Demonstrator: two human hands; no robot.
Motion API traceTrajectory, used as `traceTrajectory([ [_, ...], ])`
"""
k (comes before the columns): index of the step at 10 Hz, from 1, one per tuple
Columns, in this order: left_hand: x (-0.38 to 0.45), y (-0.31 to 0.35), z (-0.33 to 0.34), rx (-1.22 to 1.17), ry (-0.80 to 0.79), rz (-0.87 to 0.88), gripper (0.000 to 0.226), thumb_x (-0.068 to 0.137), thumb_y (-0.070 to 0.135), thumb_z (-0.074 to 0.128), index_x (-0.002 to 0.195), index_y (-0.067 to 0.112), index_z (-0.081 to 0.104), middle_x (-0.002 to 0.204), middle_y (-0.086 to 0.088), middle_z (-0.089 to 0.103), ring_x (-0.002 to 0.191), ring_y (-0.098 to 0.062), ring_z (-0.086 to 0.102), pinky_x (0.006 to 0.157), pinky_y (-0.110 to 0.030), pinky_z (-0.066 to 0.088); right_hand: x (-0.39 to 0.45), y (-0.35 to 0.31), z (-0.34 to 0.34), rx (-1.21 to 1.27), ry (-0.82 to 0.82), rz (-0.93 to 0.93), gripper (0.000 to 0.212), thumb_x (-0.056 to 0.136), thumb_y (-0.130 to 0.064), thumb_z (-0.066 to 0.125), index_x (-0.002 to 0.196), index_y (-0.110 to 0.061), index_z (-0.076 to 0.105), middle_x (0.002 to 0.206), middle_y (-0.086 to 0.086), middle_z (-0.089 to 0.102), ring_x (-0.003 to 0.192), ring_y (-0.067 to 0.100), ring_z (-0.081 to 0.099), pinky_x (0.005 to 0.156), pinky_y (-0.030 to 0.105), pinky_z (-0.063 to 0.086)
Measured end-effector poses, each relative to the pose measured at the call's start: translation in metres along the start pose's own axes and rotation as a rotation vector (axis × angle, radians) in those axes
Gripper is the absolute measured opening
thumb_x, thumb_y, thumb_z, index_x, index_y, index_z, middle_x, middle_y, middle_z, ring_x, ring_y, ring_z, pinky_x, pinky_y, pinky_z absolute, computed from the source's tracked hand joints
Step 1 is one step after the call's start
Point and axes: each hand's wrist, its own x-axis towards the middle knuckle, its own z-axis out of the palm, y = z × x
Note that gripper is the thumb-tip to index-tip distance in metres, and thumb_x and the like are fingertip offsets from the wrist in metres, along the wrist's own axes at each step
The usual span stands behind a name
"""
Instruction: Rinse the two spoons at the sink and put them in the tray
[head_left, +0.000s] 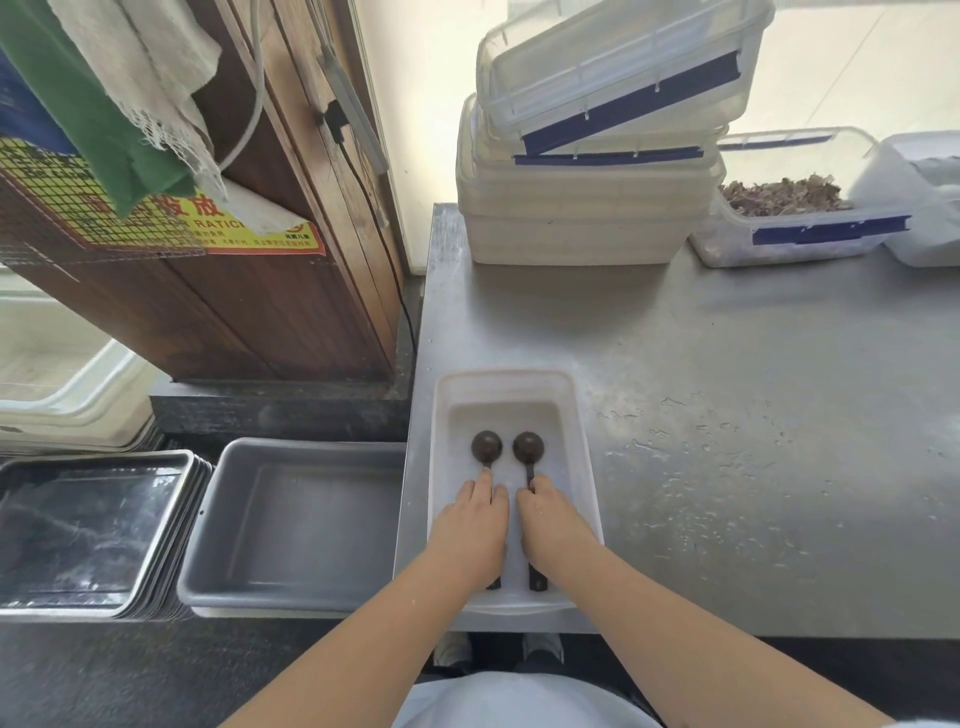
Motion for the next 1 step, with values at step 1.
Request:
traceTrajectory([
  [1, -0.01, -0.0041, -0.0141, -0.015, 0.077, 0.032, 0.067, 0.09, 0.029, 0.057, 0.147, 0.013, 0.025, 0.161, -0.016, 0.012, 0.148, -0.032, 0.01, 0.118, -0.043, 0.02, -0.0076, -0.0036, -0.0113, 0.059, 0.058, -0.032, 0.039, 0.089, -0.008, 0.06, 0.126, -0.014, 0.05, 0.13, 0.006, 0.044, 0.105, 0.023, 0.056, 0.085, 0.034, 0.052],
])
